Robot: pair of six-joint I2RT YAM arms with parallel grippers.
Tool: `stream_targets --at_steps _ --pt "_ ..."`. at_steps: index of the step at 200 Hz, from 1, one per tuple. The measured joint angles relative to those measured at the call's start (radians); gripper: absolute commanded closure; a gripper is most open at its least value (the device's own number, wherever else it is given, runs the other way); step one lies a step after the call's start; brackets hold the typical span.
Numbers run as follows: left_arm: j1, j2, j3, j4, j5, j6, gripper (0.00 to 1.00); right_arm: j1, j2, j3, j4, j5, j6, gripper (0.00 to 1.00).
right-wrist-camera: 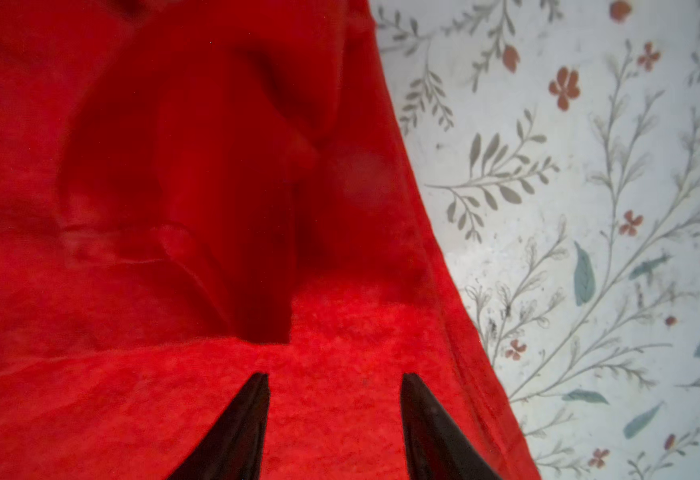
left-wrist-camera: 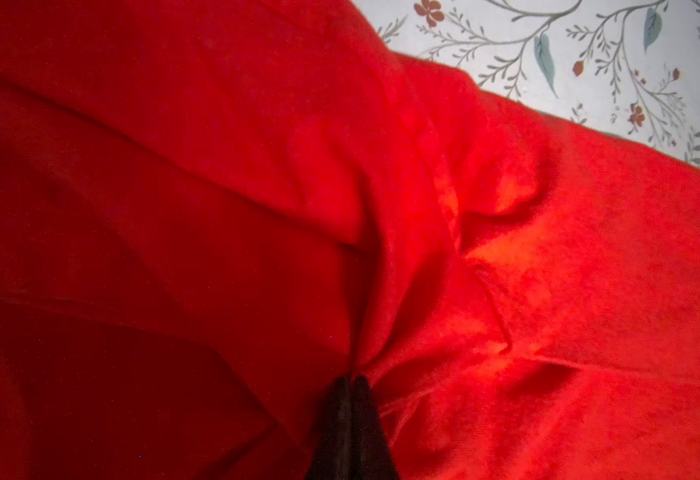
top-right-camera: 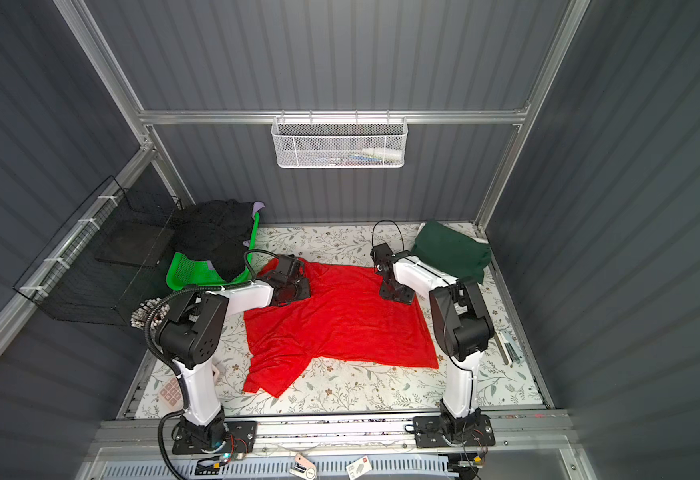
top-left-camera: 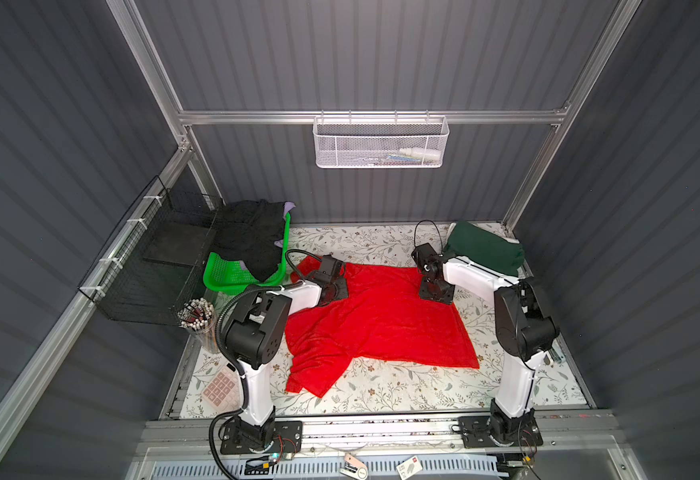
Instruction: Fold and stack the t-shirts
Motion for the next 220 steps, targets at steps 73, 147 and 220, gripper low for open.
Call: stream_targets --at_steps 73,147,220 --pt "0.000 0.000 -0.018 0.041 0.012 -0.007 1.00 0.018 0.185 0.335 -0.006 -0.080 -0.085 0.35" --pt "0.000 -0.002 -0.018 0.038 0.014 -0.006 1.00 0.023 0.367 0.467 -0.114 -0.001 -0.123 0.55" --pt "0.013 -0.002 -0.018 0.037 0.017 -0.006 1.00 0.015 0.319 0.421 -0.111 0.037 -0.141 0.77"
